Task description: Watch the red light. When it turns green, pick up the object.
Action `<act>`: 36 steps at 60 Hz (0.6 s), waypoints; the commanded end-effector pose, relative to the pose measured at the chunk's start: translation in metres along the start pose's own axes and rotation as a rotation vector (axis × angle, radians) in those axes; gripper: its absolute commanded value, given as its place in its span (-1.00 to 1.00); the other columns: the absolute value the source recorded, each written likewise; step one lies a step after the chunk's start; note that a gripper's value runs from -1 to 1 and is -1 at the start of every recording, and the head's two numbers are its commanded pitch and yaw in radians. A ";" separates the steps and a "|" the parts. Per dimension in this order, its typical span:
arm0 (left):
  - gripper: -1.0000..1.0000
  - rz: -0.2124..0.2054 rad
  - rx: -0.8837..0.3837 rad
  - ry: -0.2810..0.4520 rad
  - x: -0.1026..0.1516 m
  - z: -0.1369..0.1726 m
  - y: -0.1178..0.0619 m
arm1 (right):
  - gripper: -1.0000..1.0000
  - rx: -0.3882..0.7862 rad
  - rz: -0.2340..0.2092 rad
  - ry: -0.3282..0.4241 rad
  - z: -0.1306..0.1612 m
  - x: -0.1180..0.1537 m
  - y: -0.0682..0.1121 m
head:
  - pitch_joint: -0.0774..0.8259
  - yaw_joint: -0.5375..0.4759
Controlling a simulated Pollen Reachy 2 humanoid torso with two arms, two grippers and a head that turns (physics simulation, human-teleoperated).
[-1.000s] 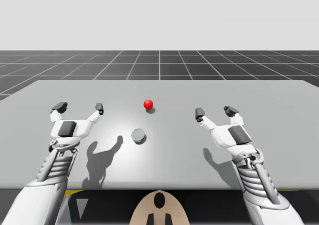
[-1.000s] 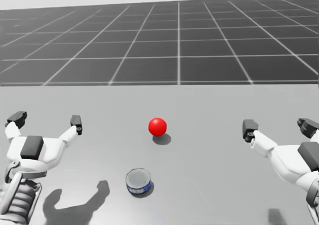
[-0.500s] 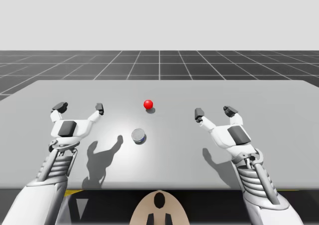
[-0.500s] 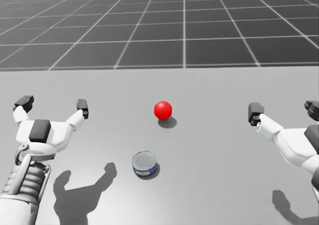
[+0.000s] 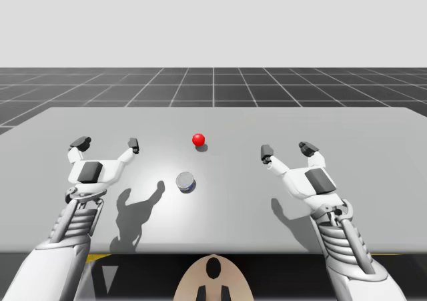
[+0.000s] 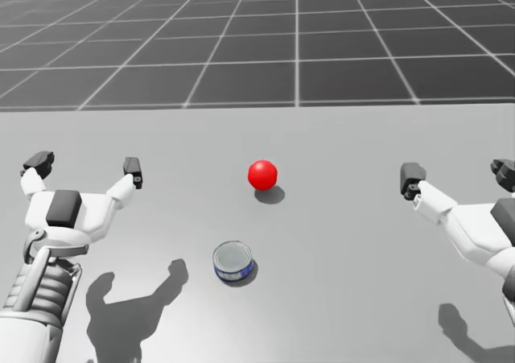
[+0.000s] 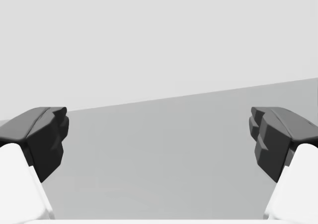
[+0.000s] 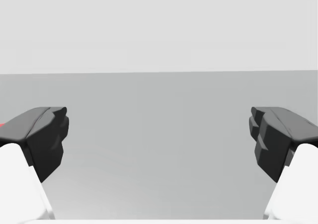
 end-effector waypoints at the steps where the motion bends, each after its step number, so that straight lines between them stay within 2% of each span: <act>1: -1.00 0.010 -0.006 0.003 0.000 0.001 0.000 | -1.00 0.002 -0.014 -0.001 0.000 -0.001 0.002 | 0.21 0.27; 36: -1.00 0.013 -0.011 0.003 0.001 0.002 -0.001 | -1.00 0.007 -0.009 -0.005 0.001 0.000 0.002 | 0.23 0.27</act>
